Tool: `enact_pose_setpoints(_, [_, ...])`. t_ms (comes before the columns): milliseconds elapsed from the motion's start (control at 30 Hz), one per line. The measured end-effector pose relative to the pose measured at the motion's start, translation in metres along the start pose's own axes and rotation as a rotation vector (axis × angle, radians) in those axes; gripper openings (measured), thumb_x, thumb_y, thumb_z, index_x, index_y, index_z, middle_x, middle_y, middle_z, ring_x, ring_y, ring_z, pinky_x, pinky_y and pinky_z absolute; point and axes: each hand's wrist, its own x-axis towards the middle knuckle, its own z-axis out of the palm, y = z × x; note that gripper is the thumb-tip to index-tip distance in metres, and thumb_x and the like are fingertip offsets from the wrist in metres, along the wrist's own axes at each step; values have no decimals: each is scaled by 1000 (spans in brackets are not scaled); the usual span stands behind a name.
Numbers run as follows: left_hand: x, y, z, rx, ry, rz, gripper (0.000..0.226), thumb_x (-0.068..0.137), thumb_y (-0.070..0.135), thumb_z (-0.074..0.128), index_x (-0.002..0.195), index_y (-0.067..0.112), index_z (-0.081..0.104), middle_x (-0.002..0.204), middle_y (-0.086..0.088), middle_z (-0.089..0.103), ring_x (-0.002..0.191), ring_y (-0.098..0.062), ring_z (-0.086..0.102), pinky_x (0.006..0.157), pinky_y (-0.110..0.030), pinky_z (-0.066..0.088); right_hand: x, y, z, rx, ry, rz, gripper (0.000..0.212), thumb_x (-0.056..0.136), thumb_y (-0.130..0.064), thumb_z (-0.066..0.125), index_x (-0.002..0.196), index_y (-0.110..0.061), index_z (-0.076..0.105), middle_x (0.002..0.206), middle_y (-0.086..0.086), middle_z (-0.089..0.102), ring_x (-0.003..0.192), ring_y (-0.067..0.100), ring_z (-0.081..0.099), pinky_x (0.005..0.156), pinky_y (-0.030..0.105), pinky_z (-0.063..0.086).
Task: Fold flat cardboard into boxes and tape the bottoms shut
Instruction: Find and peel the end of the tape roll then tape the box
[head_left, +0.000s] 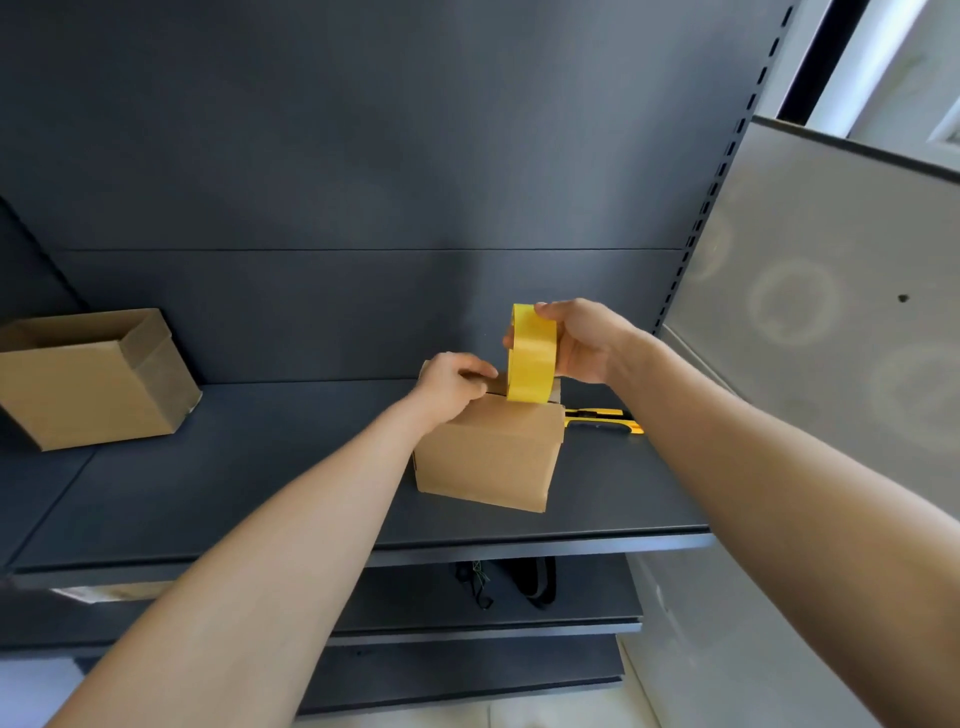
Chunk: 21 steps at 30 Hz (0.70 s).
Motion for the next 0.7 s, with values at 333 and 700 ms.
enact_pose_setpoints(333, [-15, 20, 6, -248, -91, 34, 47, 89, 51, 57, 120, 16, 61, 114, 3, 66, 106, -13, 59, 80, -18, 41, 9, 8, 11, 125, 108, -32, 41, 98, -26, 52, 130, -1, 44, 127, 17, 57, 110, 33, 60, 81, 47, 52])
enact_pose_setpoints(700, [-17, 19, 13, -326, 1, 45, 26, 95, 30, 56, 117, 16, 62, 111, 3, 66, 106, -15, 59, 84, -15, 41, 8, 28, 0, -157, 45, -207, 26, 95, -17, 57, 117, -4, 52, 109, 15, 60, 94, 33, 61, 96, 40, 48])
